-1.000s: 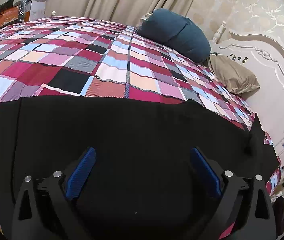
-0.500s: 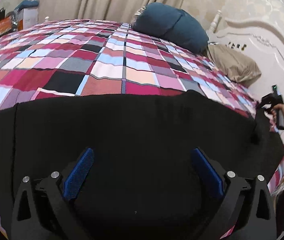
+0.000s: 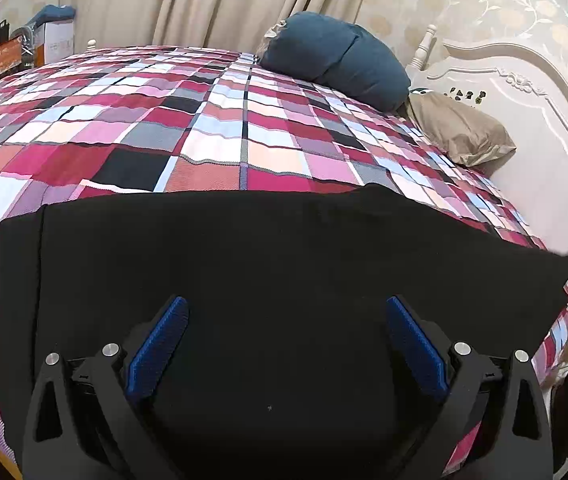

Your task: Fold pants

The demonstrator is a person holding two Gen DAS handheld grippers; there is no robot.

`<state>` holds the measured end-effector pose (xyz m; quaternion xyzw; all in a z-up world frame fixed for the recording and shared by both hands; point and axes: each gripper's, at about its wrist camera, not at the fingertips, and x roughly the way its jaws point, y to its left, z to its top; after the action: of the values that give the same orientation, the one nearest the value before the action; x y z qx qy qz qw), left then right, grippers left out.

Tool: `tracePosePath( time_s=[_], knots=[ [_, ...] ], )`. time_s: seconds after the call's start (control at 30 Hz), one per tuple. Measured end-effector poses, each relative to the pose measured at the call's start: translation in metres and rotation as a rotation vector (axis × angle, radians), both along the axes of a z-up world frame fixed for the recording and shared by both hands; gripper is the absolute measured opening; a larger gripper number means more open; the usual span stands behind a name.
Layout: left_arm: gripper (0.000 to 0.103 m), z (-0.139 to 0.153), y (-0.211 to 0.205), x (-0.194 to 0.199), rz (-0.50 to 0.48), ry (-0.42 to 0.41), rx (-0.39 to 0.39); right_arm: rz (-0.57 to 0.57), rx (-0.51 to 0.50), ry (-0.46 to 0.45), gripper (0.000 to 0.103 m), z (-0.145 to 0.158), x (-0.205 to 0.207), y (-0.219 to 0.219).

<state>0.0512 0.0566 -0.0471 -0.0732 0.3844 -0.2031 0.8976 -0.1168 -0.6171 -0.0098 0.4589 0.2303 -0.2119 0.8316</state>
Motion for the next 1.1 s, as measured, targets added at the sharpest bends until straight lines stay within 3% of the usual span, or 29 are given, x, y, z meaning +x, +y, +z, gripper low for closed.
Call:
tracePosePath(
  time_s=[0.1,0.2,0.5,0.67,0.7,0.83,1.0,1.1],
  knots=[
    [0.098,0.002,-0.001,-0.003,0.000,0.004,0.006,-0.032,0.121,0.003,0.006,-0.042,-0.019,-0.012],
    [0.098,0.006,0.000,-0.011,0.001,0.007,-0.001,-0.066,0.174,-0.028,0.006,-0.065,-0.033,-0.015],
    [0.098,0.015,-0.013,-0.035,-0.045,0.021,-0.029,-0.132,0.142,-0.139,0.006,-0.045,-0.055,-0.013],
    [0.098,0.012,-0.022,-0.045,-0.069,0.016,-0.027,-0.157,0.257,-0.115,0.009,-0.077,-0.060,-0.024],
    [0.098,0.011,-0.022,-0.047,-0.067,0.011,-0.011,-0.155,0.263,-0.132,0.013,-0.080,-0.063,-0.021],
    [0.098,0.015,-0.012,-0.051,-0.025,-0.018,0.002,-0.126,0.253,-0.215,0.051,-0.072,-0.071,0.008],
    [0.098,0.012,0.017,-0.042,0.067,0.009,-0.067,0.059,0.262,-0.257,0.051,-0.063,-0.047,0.061],
    [0.098,0.011,0.028,-0.040,0.088,0.012,-0.107,0.176,0.317,-0.257,0.051,-0.072,-0.024,0.097]
  ],
)
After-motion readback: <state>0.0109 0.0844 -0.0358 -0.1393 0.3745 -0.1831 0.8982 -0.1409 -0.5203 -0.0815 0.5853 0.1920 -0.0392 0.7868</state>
